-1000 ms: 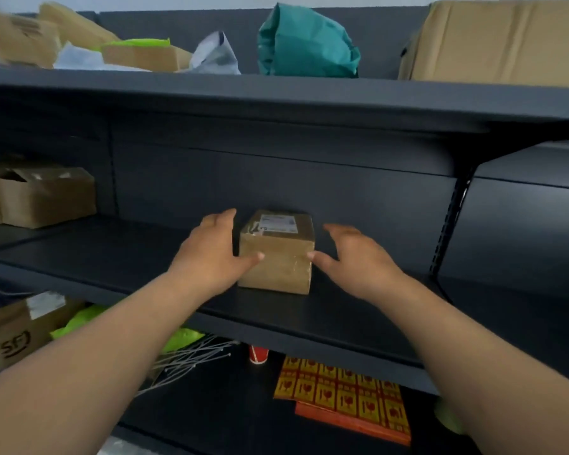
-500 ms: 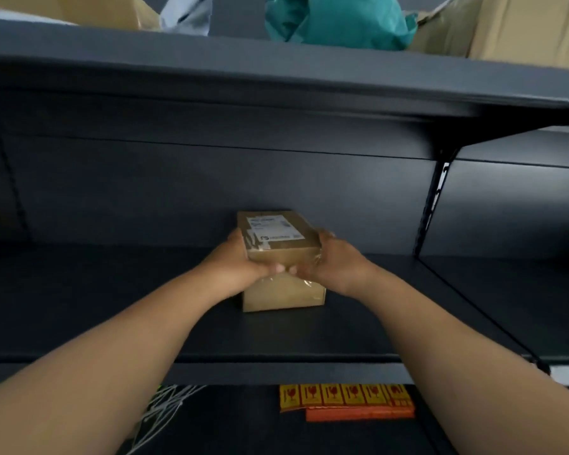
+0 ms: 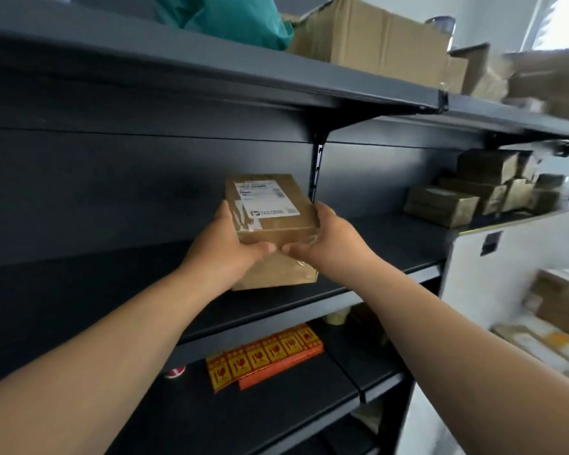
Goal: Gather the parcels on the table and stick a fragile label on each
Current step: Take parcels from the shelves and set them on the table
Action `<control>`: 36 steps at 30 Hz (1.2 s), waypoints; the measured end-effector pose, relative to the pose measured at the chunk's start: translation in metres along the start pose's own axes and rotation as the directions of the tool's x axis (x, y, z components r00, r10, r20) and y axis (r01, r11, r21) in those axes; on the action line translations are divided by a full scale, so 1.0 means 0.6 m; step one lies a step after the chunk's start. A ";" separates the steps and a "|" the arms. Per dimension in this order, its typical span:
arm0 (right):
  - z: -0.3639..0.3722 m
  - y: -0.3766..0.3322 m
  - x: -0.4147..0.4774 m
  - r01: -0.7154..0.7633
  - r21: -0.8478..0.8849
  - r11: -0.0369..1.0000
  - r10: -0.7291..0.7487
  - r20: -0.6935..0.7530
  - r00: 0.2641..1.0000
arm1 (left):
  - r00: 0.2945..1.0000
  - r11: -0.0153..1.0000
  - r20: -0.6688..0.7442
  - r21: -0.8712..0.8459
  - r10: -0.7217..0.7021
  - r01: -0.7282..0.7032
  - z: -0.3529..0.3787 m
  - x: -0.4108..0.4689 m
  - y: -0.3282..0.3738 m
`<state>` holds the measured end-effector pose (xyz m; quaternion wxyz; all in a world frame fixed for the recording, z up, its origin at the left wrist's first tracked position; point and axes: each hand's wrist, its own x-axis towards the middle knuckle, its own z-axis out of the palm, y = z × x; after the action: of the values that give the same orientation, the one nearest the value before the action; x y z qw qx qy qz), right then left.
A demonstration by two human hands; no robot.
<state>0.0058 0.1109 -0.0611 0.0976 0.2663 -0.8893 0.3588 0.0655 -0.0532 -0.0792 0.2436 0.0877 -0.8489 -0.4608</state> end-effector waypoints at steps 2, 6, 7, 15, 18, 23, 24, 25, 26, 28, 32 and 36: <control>-0.034 0.020 -0.021 -0.024 -0.018 1.000 0.023 -0.035 0.999 | 0.998 0.999 0.035 -0.033 0.043 -0.042 0.029 -0.007 0.028; -0.105 0.071 -0.066 -0.070 -0.009 0.997 0.069 -0.105 0.992 | 0.987 0.987 0.082 -0.095 0.139 -0.132 0.100 -0.031 0.089; -0.124 0.086 -0.079 -0.074 -0.006 0.997 0.073 -0.126 0.989 | 0.982 0.982 0.089 -0.107 0.167 -0.157 0.121 -0.038 0.105; -0.297 0.249 -0.188 -0.129 -0.012 0.992 0.122 -0.254 0.959 | 0.952 0.954 0.138 -0.165 0.273 -0.250 0.338 -0.097 0.240; -0.363 0.329 -0.228 -0.187 0.014 0.982 0.184 -0.270 0.945 | 0.937 0.946 0.181 -0.185 0.298 -0.265 0.434 -0.120 0.288; -0.457 0.454 -0.297 -0.289 0.004 0.957 0.279 -0.278 0.919 | 0.908 0.945 0.286 -0.210 0.306 -0.252 0.601 -0.150 0.344; -0.473 0.479 -0.307 -0.319 -0.005 0.948 0.305 -0.286 0.908 | 0.900 0.944 0.308 -0.215 0.308 -0.250 0.634 -0.155 0.354; -0.488 0.504 -0.317 -0.351 -0.014 0.936 0.331 -0.299 0.895 | 0.891 0.944 0.332 -0.219 0.311 -0.248 0.666 -0.160 0.363; -0.501 0.529 -0.324 -0.383 -0.020 0.923 0.359 -0.310 0.880 | 0.880 0.944 0.356 -0.220 0.313 -0.246 0.695 -0.165 0.371; -0.522 0.573 -0.337 -0.434 -0.009 0.901 0.409 -0.313 0.857 | 0.859 0.946 0.408 -0.220 0.310 -0.237 0.747 -0.171 0.385; -0.551 0.647 -0.347 -0.500 0.014 0.866 0.481 -0.297 0.825 | 0.822 0.954 0.489 -0.205 0.292 -0.217 0.834 -0.165 0.397; -0.556 0.723 -0.331 -0.549 0.025 0.836 0.531 -0.293 0.795 | 0.791 0.958 0.543 -0.200 0.282 -0.204 0.915 -0.135 0.389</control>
<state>-0.0693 0.6816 -0.1465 0.1275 -0.0564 -0.9147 0.3793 -0.1180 0.5137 -0.1645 0.0431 -0.1793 -0.8547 -0.4853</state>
